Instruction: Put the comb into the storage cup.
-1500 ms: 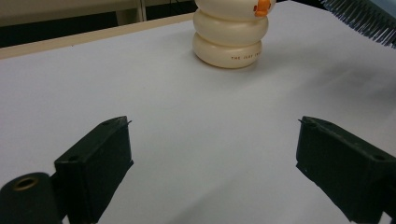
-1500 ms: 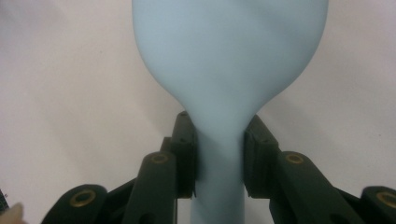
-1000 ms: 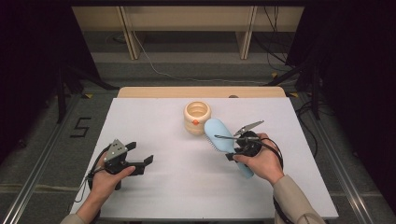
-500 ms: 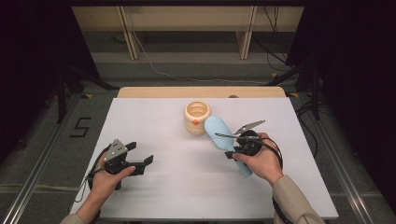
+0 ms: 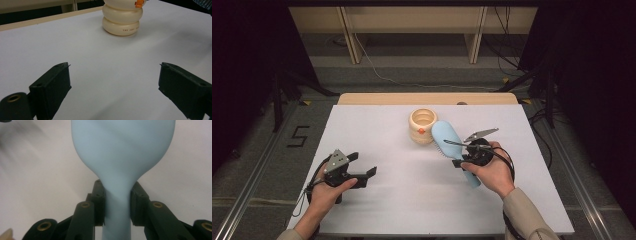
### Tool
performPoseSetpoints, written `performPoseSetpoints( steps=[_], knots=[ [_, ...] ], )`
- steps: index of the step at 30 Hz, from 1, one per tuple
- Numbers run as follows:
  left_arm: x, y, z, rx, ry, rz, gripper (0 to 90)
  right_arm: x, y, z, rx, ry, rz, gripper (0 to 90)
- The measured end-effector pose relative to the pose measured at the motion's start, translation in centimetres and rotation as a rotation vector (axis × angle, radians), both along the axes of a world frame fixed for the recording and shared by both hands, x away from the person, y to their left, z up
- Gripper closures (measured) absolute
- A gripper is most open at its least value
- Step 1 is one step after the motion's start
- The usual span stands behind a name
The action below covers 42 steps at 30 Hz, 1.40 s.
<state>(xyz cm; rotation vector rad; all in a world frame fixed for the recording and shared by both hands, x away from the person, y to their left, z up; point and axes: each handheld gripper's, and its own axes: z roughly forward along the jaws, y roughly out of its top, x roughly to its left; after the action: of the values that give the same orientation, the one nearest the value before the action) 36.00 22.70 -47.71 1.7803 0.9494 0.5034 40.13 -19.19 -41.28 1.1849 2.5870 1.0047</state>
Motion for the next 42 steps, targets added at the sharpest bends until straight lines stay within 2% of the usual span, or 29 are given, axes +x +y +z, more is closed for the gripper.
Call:
performPoseSetpoints(
  steps=[5,14,27,42],
  knots=[
    [0.0,0.0,0.0,-0.002,-0.001,-0.002,10.0,0.0,-0.1,0.0,0.026,-0.013,-0.016,70.4],
    [-0.1,-0.1,0.2,-0.009,-0.001,-0.009,10.0,0.0,0.2,-0.1,0.026,-0.006,-0.003,70.4],
    [-0.2,-0.3,0.2,-0.021,0.006,-0.015,10.0,-0.2,0.7,0.0,0.063,-0.055,-0.002,70.4],
    [-0.3,-0.6,0.4,-0.069,0.028,-0.036,10.8,-0.3,1.1,0.2,0.131,-0.130,-0.029,70.4]
  ],
)
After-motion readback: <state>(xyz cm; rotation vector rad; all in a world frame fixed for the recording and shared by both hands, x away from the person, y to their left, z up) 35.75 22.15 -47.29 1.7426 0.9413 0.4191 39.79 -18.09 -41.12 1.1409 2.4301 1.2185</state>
